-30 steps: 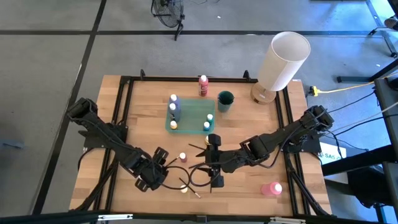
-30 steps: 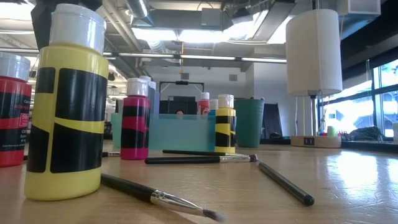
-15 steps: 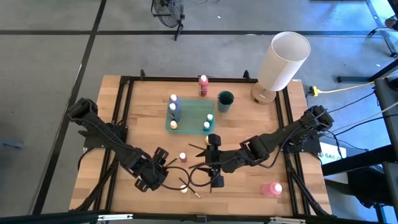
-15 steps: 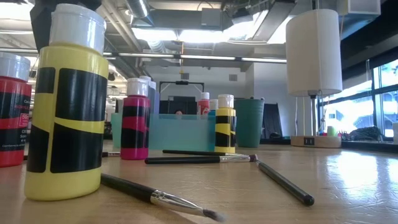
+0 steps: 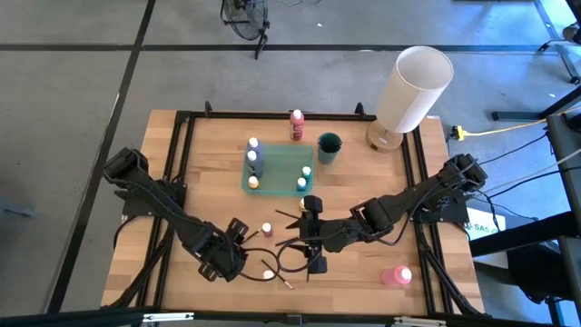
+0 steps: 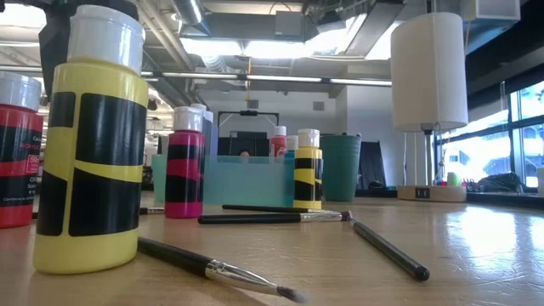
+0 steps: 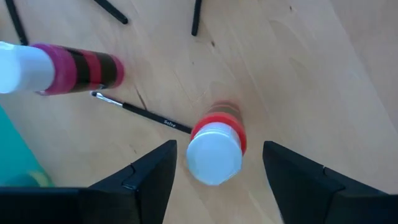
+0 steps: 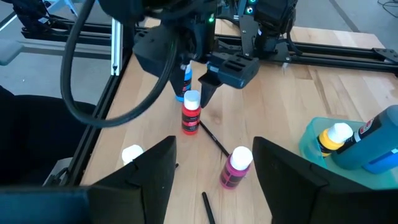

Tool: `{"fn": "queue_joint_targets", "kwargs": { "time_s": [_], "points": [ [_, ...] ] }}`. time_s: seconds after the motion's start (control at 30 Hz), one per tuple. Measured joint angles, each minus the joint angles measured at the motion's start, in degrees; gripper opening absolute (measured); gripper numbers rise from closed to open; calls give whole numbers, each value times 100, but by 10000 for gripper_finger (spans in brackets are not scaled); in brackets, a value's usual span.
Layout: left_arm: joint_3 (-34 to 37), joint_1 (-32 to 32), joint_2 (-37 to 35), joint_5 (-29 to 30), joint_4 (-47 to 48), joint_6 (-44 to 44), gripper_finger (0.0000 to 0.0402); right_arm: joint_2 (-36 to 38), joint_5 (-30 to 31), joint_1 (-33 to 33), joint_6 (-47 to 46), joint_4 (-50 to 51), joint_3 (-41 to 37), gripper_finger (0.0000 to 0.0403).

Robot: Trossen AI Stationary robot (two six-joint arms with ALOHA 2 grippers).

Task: Pick & Place Paint Supplies
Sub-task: Put the small red paint bottle into the green bin

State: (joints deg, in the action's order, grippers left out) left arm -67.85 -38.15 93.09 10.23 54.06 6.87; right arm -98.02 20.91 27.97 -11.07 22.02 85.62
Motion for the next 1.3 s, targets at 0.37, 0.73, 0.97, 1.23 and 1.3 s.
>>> {"fn": "queue_joint_targets", "kwargs": {
  "time_s": [0.37, 0.73, 0.97, 1.23, 1.3],
  "points": [
    [0, 2, 200, -93, -11, -17, 235, -2, 0, 0, 0, 0, 0, 215],
    [0, 52, 200, -80, -11, -17, 220, 0, 0, 0, 0, -2, 0, 215],
    [0, 55, 200, -85, -11, -17, 194, 0, -2, 0, 0, 0, 0, 215],
    [0, 131, 211, -91, -11, -18, 169, 0, -7, 0, 0, 0, 0, 215],
    [-3, 146, 239, -110, -15, -19, 162, 0, -15, 0, 0, 1, 0, 215]
  ]
}}
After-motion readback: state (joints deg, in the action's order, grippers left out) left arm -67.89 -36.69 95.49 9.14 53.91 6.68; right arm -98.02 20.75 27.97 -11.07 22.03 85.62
